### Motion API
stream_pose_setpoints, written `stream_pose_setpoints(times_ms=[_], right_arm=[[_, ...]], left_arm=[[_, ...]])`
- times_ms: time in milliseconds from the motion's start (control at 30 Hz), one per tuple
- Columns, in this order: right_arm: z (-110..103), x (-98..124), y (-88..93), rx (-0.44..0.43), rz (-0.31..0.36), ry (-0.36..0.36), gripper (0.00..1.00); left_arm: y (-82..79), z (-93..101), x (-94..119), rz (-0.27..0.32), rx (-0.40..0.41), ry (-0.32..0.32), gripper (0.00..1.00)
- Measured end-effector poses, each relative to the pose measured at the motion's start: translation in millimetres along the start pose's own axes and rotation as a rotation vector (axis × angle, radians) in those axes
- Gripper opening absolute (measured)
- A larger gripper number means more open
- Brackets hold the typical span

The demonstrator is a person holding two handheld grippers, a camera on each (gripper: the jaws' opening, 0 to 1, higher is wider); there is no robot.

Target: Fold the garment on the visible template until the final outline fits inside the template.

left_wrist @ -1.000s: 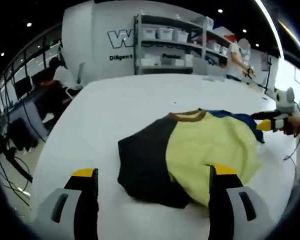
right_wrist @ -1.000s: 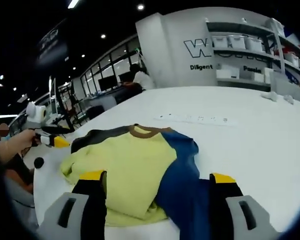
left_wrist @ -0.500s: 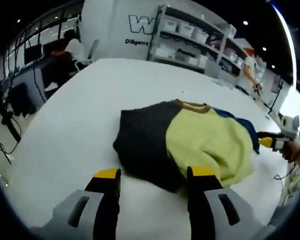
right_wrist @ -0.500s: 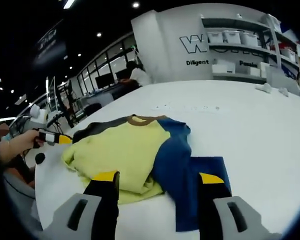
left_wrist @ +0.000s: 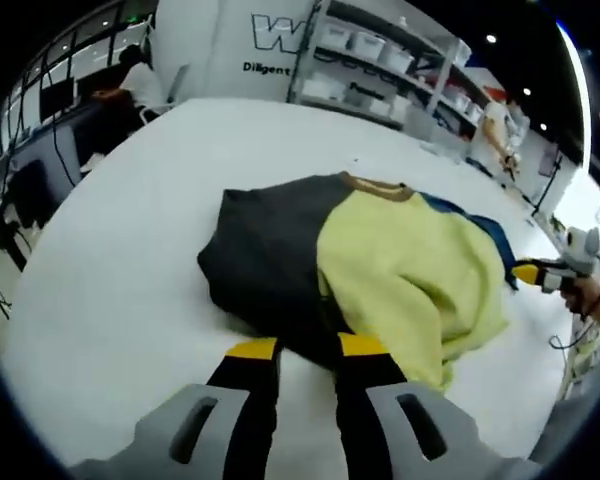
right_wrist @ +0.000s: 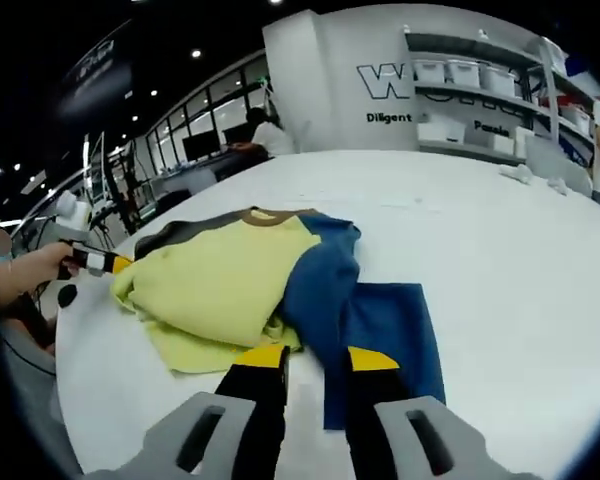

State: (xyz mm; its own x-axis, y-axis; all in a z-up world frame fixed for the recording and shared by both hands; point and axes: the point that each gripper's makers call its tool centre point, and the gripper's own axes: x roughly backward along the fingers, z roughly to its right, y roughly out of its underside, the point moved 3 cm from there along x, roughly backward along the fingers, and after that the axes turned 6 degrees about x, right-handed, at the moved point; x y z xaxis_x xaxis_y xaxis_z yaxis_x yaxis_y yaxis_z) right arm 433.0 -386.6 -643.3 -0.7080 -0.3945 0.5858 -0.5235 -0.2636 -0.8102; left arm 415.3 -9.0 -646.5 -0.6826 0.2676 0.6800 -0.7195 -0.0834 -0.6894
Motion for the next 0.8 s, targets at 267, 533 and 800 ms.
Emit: stream_pose_setpoints(times_ms=[267, 533, 800], right_arm=[[-4.3, 6.7, 0.7, -0.018, -0.032, -0.046, 0.0], [-3.9, 21.6, -22.9, 0.029, -0.003, -0.078, 0.0], [8.2, 35.2, -41.8, 0.043, 0.008, -0.071, 0.0]], left_arm=[[1.1, -1.0, 1.2, -0.009, -0.034, 0.009, 0.02], [-6.8, -14.7, 17.1, 0.016, -0.063, -0.01, 0.02], [-16.2, -41.6, 35.3, 0.032, -0.078, -0.049, 0.02]])
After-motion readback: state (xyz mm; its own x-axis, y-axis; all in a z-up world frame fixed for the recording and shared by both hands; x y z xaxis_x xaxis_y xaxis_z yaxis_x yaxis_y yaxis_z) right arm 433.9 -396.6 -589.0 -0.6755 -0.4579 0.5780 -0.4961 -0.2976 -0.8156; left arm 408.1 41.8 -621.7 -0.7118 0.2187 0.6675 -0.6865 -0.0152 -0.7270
